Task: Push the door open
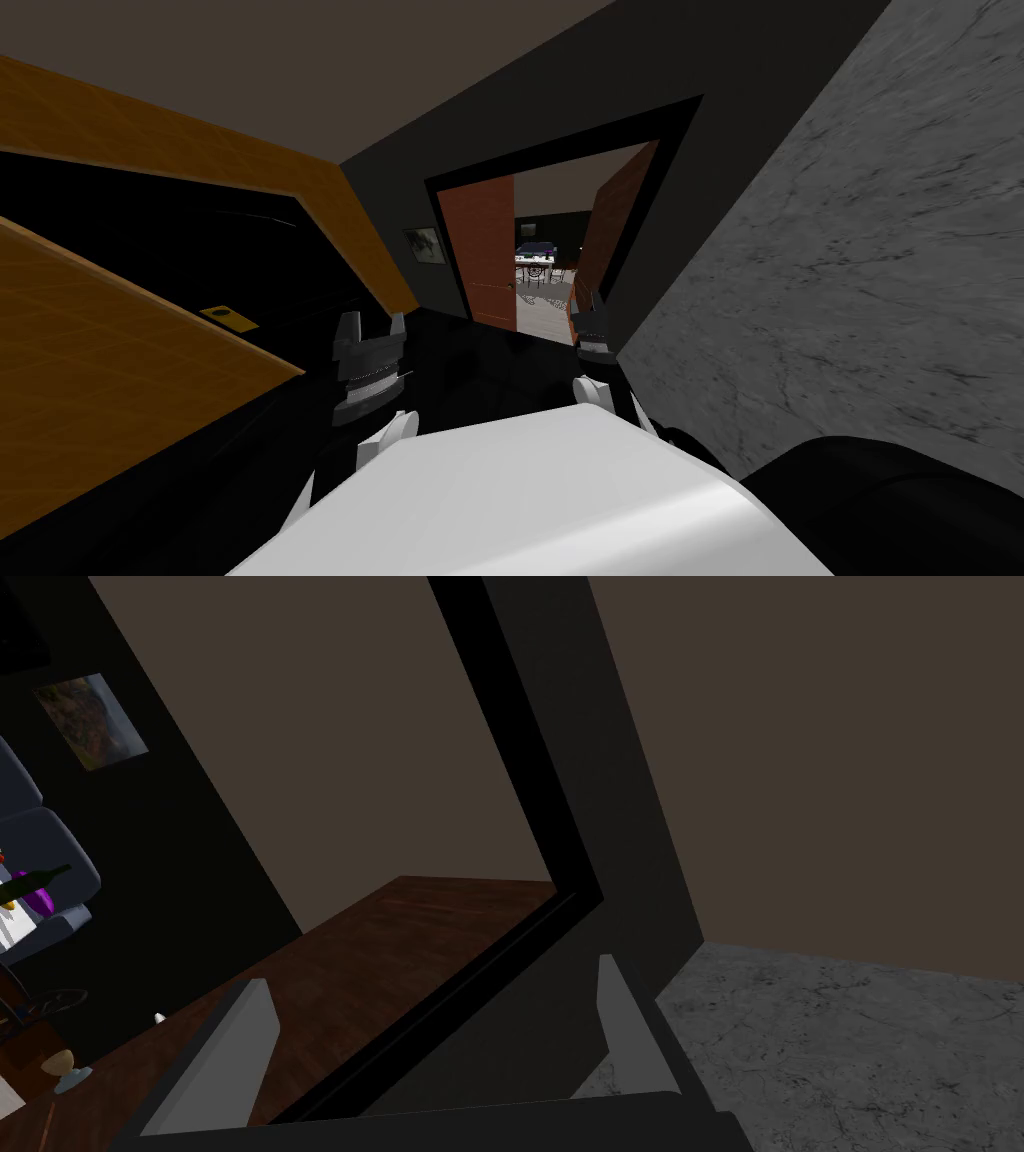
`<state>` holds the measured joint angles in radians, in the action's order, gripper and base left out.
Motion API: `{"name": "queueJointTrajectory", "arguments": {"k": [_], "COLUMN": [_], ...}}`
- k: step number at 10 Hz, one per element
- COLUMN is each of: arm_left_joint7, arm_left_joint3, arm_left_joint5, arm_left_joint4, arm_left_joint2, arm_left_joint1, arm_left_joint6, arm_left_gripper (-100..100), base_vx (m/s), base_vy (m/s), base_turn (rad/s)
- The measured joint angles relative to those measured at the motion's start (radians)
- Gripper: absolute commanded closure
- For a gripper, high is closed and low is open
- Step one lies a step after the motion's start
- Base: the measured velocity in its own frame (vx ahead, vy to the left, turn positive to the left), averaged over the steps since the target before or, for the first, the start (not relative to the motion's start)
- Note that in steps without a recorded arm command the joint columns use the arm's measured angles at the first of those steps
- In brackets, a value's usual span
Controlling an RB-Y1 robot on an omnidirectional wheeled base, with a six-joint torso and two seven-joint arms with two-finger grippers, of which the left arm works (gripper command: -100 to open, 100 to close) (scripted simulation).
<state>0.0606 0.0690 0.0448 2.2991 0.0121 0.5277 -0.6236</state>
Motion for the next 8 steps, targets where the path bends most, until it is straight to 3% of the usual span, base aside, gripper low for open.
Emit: {"name": "queueJointTrajectory", "arguments": {"k": [3,5,8], "arm_left_joint7": [-0.038,-0.071,-0.129], "arm_left_joint3": [0.007,0.009,0.017], "arm_left_joint5": [-0.028,-0.052,-0.094], "arm_left_joint4": [-0.044,-0.087,-0.162], "arm_left_joint2": [0.017,0.027,0.04], "arm_left_joint1": [-0.012,-0.017,-0.046], "arm_left_joint6": [-0.006,-0.023,-0.035], "arm_left_gripper": [-100,-100,-100], "base_vx": [0.105,0.149,0.126], "base_vy": [-0.018,-0.014,-0.029], "base_turn": [-0.022,-0.031,-0.026]}}
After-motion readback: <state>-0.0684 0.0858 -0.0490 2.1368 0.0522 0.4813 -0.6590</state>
